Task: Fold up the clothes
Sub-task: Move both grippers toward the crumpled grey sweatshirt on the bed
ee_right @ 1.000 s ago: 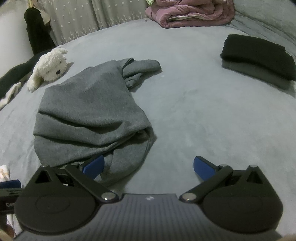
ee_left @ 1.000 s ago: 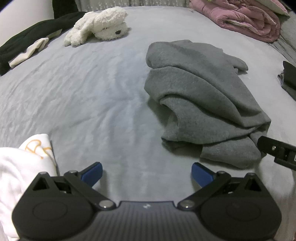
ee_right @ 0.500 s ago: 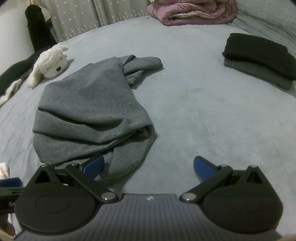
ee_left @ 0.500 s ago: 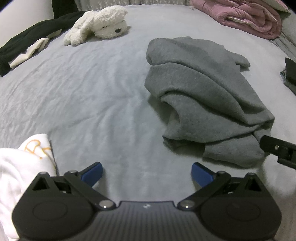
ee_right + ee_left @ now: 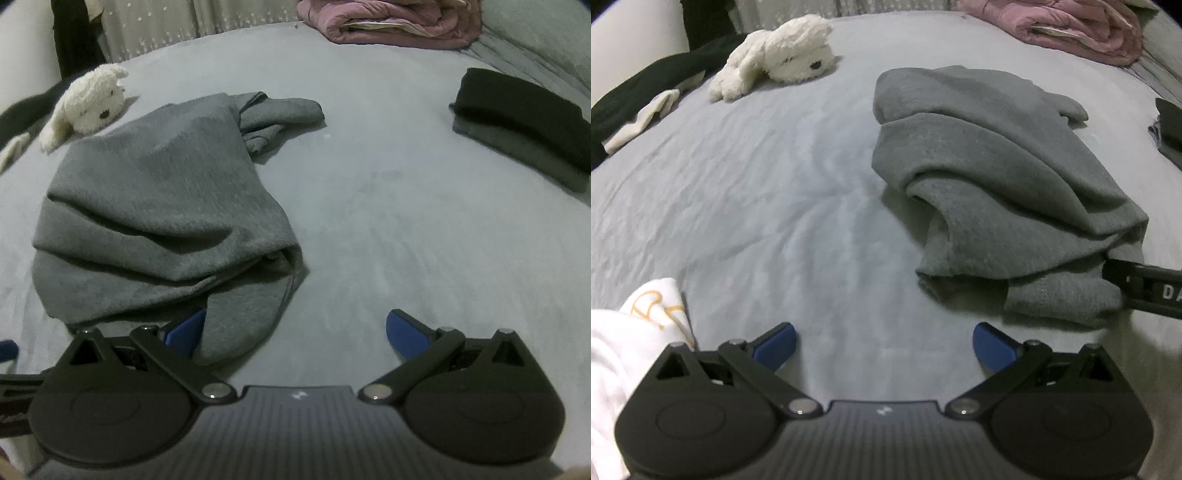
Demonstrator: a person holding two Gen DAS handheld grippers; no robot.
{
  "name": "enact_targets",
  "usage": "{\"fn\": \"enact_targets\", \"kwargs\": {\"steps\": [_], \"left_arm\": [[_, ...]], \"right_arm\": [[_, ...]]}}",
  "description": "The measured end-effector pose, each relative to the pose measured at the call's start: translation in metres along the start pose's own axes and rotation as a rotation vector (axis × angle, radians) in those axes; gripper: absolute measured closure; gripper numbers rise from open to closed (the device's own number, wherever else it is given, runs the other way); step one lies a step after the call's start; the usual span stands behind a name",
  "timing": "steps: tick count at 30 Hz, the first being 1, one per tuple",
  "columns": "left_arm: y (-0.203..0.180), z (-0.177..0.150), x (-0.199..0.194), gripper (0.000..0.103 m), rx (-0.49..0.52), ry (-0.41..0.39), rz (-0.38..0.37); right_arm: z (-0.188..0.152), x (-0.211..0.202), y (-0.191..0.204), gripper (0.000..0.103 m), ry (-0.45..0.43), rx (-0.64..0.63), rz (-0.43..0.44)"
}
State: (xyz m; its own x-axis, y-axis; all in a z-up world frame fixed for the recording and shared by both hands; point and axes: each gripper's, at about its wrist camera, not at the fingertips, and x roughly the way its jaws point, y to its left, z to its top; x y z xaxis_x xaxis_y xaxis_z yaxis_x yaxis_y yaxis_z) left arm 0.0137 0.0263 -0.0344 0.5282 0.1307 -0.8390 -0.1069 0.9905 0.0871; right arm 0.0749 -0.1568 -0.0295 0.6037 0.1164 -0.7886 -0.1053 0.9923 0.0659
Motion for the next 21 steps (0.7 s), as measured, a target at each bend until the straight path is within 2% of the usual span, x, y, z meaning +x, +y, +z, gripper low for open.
{"fn": "enact_targets", "kwargs": {"steps": [16,21], "left_arm": [[0.0006,-0.0074,-0.0020,0.000,-0.015,-0.064,-0.009],[0.0009,-0.0044,-0.0021,0.000,-0.024,-0.058,-0.012]], "right_arm": [[-0.0058,0.0024,0.0065,0.000,-0.003,-0.057,-0.024],[-0.0062,0.0024,0.0064,0.000,-0.009,-0.058,-0.022]]}}
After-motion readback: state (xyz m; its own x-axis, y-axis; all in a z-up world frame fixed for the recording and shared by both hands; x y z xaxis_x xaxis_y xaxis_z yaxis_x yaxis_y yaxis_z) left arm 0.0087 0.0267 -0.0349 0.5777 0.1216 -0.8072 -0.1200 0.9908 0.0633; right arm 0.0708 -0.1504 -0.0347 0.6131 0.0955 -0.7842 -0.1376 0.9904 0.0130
